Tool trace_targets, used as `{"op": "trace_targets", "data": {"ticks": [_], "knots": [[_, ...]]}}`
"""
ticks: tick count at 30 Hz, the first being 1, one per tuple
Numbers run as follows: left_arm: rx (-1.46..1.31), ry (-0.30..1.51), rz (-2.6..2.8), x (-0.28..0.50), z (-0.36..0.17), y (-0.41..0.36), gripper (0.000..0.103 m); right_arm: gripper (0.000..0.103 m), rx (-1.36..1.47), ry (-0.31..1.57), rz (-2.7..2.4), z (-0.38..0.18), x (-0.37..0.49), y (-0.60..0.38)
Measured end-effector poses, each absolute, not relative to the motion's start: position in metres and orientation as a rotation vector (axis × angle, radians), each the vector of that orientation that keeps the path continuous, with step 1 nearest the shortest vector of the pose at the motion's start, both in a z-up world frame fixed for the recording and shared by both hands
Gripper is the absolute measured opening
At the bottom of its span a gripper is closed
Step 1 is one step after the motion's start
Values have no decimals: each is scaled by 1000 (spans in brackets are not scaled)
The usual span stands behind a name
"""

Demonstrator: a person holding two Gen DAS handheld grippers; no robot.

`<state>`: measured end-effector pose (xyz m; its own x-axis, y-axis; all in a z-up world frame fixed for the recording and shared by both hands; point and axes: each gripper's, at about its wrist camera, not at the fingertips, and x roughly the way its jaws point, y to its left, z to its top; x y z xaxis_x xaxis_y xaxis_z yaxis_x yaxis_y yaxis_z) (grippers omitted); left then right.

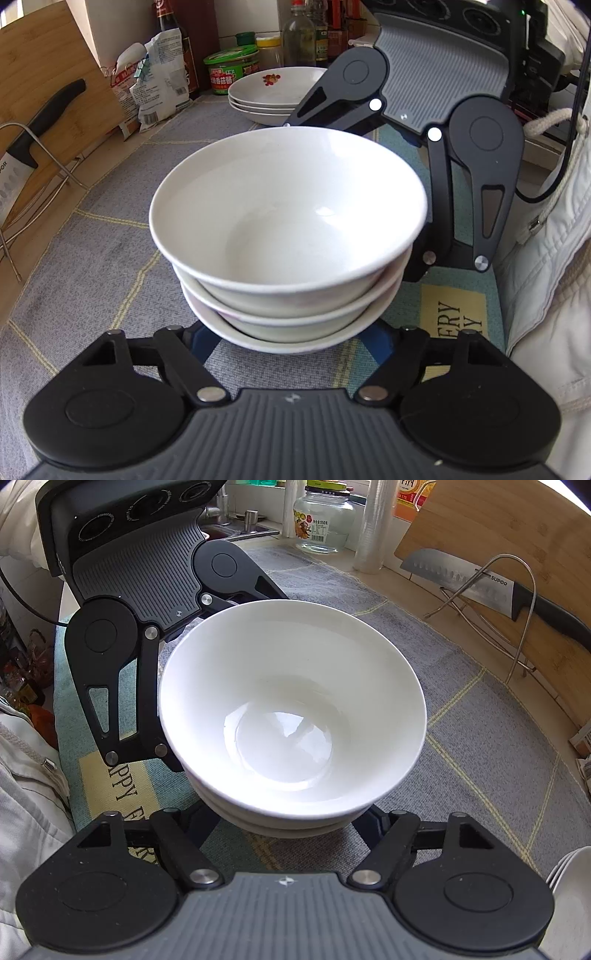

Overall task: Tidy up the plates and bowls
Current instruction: 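Lift and carry the bowl stack with both grippers onto the flower-print plates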

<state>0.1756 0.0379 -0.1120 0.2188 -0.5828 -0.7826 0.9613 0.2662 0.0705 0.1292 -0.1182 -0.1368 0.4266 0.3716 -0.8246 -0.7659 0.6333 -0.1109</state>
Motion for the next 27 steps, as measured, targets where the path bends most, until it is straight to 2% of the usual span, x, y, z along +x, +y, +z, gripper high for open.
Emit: {"op": "trace_targets", "data": {"ticks": [14,27], "knots": [[675,717,-1140,163,-92,8,79,80,-539,852,754,-116,123,-138],[672,672,-1168,151,-69,-89,79,80,-564,853,714,-84,120,-217]]}}
